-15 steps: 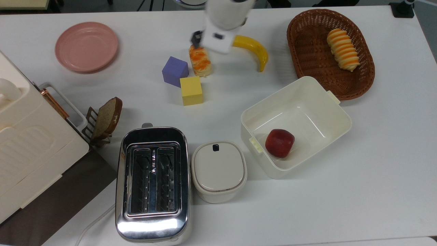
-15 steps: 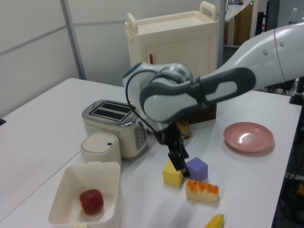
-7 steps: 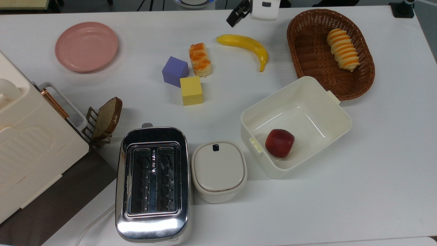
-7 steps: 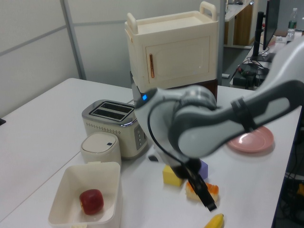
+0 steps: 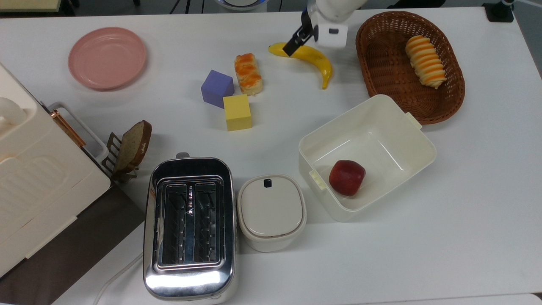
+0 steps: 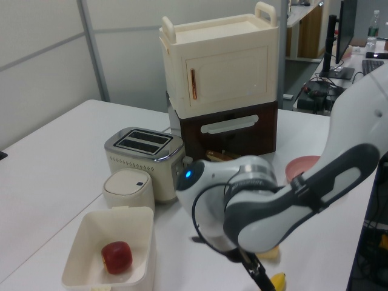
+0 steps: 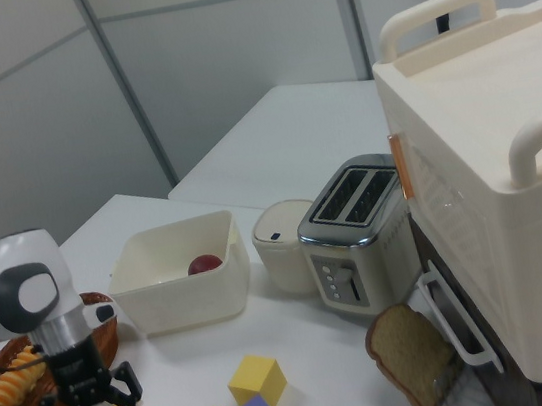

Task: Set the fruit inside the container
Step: 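Close the gripper on the yellow banana and lift it, then carry the banana over the cream container and lower it inside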

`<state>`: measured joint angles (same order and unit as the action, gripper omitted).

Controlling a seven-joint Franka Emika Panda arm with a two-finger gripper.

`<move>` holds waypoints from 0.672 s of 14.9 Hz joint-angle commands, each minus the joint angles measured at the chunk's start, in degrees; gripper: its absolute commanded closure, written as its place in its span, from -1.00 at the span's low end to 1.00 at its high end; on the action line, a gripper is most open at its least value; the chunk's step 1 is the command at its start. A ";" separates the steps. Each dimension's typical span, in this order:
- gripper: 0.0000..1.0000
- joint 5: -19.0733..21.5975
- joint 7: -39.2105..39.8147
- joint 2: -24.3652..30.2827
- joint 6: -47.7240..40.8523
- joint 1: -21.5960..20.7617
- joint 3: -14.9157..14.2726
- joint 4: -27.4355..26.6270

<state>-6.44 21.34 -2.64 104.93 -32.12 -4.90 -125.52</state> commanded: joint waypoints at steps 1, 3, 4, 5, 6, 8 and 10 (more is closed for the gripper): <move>-0.89 -2.96 -2.78 -4.81 4.57 -1.10 0.93 -0.51; -0.87 -3.67 -5.24 -5.96 5.28 -1.10 2.61 -0.51; -0.81 -3.76 -5.86 -6.06 5.29 -1.10 3.14 -0.51; -0.70 -3.76 -6.48 -5.97 5.29 -1.10 3.75 -0.51; -0.51 -3.76 -7.35 -6.06 5.29 -1.10 4.45 -0.51; 0.49 -3.93 -10.08 -5.97 5.29 -1.01 5.07 -0.25; 0.87 -3.93 -11.49 -4.92 4.76 -0.22 4.99 0.28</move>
<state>-9.32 13.01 -9.52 109.40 -32.62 0.10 -125.03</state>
